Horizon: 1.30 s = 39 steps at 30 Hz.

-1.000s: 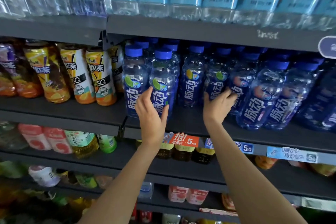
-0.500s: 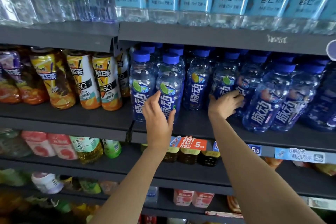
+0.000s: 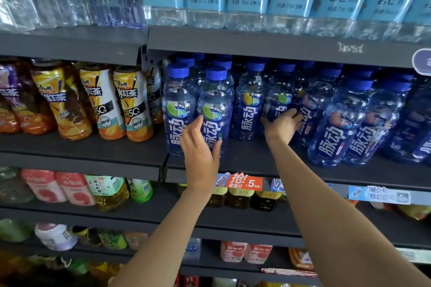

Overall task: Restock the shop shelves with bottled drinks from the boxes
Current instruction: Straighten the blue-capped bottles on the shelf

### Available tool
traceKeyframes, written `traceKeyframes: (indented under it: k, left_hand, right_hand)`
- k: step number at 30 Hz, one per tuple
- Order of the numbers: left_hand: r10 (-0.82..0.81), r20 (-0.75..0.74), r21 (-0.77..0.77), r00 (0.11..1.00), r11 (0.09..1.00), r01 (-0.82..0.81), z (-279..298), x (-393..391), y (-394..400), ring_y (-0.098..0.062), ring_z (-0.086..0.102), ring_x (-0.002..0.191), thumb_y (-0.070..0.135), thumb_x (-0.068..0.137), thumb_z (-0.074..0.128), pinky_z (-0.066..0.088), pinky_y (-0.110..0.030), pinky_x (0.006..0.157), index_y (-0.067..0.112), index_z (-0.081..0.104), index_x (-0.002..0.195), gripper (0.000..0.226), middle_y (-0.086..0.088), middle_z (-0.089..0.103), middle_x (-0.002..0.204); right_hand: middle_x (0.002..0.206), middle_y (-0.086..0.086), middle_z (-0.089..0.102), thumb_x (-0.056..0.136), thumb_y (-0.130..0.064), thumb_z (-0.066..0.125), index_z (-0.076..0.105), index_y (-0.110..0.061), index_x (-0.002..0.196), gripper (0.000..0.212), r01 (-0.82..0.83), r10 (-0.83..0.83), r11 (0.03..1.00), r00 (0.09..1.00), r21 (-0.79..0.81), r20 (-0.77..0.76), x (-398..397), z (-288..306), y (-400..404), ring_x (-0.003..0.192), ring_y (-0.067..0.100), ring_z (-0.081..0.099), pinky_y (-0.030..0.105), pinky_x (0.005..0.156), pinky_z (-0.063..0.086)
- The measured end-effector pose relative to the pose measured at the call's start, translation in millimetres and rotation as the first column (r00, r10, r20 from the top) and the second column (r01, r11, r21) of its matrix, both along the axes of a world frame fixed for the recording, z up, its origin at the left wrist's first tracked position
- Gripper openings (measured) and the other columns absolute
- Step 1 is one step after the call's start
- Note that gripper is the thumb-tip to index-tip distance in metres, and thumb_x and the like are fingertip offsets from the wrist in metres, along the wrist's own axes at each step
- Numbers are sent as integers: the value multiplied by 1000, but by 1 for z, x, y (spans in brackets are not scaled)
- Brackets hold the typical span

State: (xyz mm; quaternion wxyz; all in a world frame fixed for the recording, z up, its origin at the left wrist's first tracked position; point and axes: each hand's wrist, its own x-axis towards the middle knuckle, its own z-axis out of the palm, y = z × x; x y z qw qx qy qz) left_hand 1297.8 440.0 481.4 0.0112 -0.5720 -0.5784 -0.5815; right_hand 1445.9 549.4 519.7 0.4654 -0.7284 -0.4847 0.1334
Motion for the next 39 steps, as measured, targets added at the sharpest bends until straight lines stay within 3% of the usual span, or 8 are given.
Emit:
traceKeyframes:
  k: [5,10,12,18,24,31,35,39]
  left_hand:
    - [10,7,0,1000,1000,-10,0,2,-2,-27,40,119,11,86,63,37,-31,98,4,34,135,58,-15,39,128]
    - [5,-7,-18,1000,1000,-5,3,3,-4,-27,40,121,11,86,64,39,-34,98,5,34,136,59,-14,39,129]
    - [24,-15,-21,1000,999,-25,4,2,-3,-27,41,120,11,85,64,40,-35,98,5,34,135,59,-14,39,128]
    - [61,2,-7,998,998,-61,4,7,-6,-29,43,118,8,83,66,40,-34,96,5,37,133,58,-16,42,125]
    - [72,193,-155,979,987,-42,-14,7,-7,-28,47,113,18,80,70,45,-42,94,2,40,129,60,-15,46,121]
    - [102,139,-322,985,945,-52,-14,3,-5,-28,51,109,27,78,73,46,-37,91,2,41,132,68,-14,41,122]
    - [70,229,-315,971,949,6,-13,8,-7,-26,59,100,24,80,71,45,-29,81,3,40,131,63,-11,38,124]
    - [46,229,-294,972,956,24,-16,6,-4,-26,58,102,24,79,71,45,-28,80,2,41,129,62,-12,38,125]
  right_hand:
    - [140,21,29,78,-24,74,36,2,121,63,-89,91,995,994,-43,60,9,3,-4,129,36,32,42,93,39]
    - [143,24,24,79,-24,72,31,3,128,68,46,-46,999,999,-15,6,-2,0,-22,133,42,25,46,107,27]
    - [142,24,25,80,-25,72,32,2,126,67,62,-62,998,998,-2,-1,-4,-2,-36,131,42,26,47,105,31]
    - [132,20,33,77,-26,75,36,1,119,63,-71,72,996,997,51,-2,-8,-10,-88,120,38,34,40,95,34]
    - [124,15,36,77,-29,75,35,-2,116,62,-174,172,984,985,50,29,-36,-12,-104,117,31,38,33,83,39]
    - [119,10,51,81,-35,68,32,-6,115,58,-101,100,995,993,9,58,-56,-17,-91,111,29,38,35,71,44]
    - [122,7,48,81,-38,67,32,-7,122,62,-101,98,995,984,10,147,-54,-29,-91,110,27,41,39,82,49]
    - [122,8,46,82,-37,67,32,-5,125,64,-118,115,993,977,6,182,-53,-28,-90,112,26,41,38,83,49]
